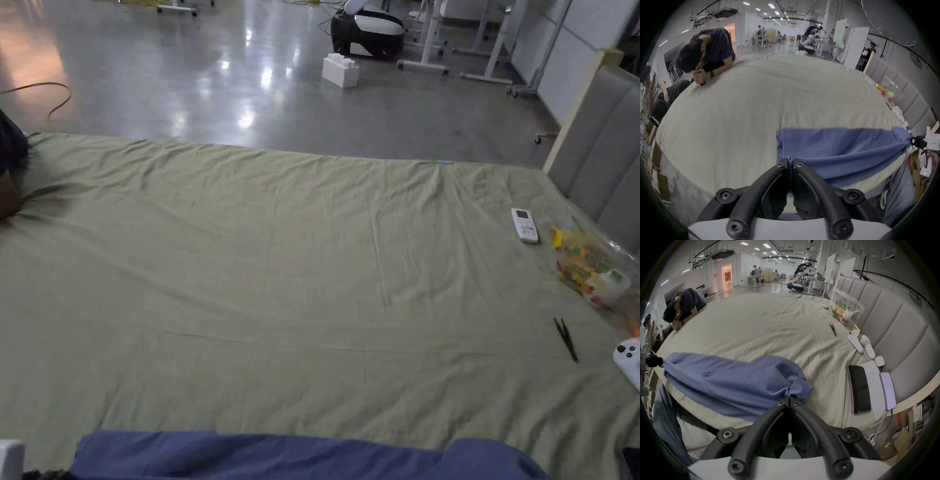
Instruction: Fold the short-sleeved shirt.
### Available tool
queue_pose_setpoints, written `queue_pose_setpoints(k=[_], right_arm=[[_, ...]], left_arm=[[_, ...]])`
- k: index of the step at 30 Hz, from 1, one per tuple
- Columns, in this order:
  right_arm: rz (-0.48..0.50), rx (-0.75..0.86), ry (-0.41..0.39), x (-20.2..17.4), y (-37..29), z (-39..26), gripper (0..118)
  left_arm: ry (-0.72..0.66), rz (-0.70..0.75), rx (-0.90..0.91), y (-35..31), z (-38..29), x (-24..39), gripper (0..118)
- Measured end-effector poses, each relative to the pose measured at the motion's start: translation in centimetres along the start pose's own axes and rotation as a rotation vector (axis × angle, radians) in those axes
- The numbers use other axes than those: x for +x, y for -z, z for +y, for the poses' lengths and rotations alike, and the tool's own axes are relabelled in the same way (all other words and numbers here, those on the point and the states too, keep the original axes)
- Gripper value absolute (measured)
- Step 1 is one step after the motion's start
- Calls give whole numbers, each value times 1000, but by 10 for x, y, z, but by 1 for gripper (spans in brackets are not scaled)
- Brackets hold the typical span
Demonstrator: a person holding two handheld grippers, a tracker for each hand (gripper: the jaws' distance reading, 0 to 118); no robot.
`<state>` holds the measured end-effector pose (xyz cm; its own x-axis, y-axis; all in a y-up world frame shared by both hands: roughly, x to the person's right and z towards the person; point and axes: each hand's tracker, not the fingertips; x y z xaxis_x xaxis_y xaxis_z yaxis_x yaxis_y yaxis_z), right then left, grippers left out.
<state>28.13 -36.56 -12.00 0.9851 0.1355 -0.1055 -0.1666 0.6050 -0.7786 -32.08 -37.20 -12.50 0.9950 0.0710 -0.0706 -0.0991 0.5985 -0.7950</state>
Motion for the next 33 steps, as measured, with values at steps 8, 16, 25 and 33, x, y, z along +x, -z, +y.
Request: queue_pose_setpoints(k=[8,16,25,33], right_arm=[[2,-95,-4,-14,29,-23,1],[-55,-76,3,-22,24,-22,36],[-87,352,92,-35,-32,49,99],[-159,774,23,-99,-34,122,99]], left_arm=[[30,49,-104,44,-33,1,6],[102,132,-35,27,-19,15,54],[77,52,249,4,41,57,77],[3,64,602,-18,96,122,72]])
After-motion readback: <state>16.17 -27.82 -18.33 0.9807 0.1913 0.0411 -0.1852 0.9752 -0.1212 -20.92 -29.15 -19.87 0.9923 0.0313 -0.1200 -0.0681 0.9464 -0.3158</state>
